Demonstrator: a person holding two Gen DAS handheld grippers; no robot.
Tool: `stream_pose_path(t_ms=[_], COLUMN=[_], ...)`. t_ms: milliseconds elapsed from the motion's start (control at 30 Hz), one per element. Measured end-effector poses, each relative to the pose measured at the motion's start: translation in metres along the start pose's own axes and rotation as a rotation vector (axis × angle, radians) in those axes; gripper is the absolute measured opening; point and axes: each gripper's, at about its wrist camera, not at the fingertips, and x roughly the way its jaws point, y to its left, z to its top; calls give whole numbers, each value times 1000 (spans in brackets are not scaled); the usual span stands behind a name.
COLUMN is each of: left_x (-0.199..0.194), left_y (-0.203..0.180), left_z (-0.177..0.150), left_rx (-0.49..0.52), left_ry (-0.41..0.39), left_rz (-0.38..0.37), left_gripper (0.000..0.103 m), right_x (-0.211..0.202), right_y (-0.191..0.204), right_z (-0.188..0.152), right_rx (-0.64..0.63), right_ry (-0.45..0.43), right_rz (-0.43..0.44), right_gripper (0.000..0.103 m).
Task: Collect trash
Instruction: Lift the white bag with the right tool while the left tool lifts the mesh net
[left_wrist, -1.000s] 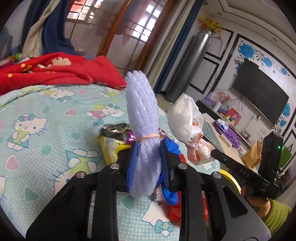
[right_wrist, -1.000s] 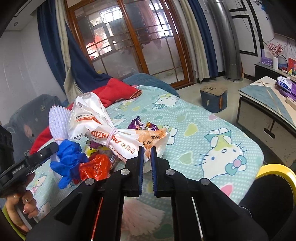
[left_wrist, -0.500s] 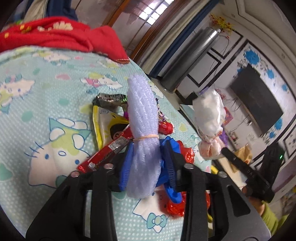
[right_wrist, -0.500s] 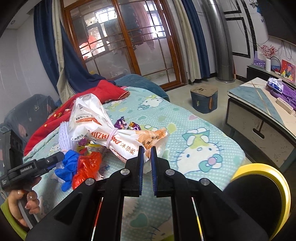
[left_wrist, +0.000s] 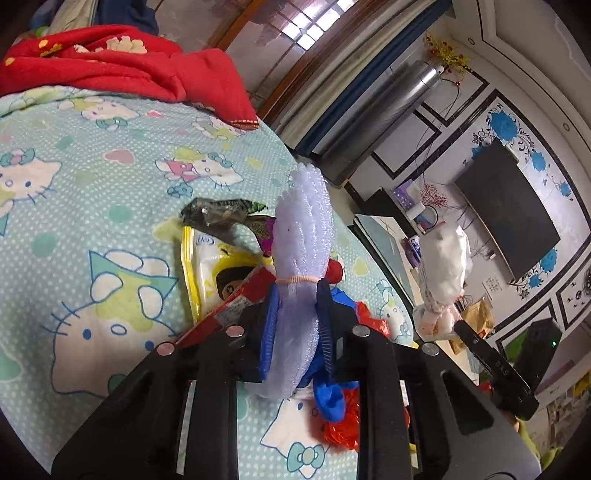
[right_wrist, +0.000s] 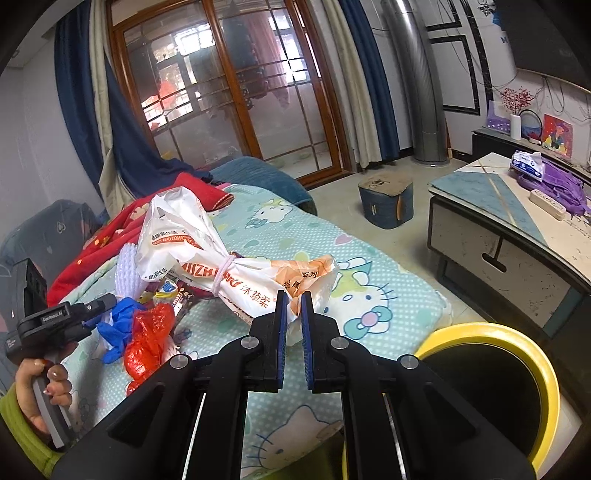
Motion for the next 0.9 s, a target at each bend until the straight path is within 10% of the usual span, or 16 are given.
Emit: stream_pose_path(t_ms=[633, 900], left_x=[4, 21], left_y=[-18, -38], left_z=[4, 19], left_rx=[78, 203], left_ry=[3, 10], left_rz=[55, 110], left_gripper=[3, 38], right_x=[-16, -27], right_y=[-10, -22], right_z=[5, 12], right_rx=[21, 47], right_ry=[-40, -65], right_rz=[-4, -9], right_gripper=[8, 8])
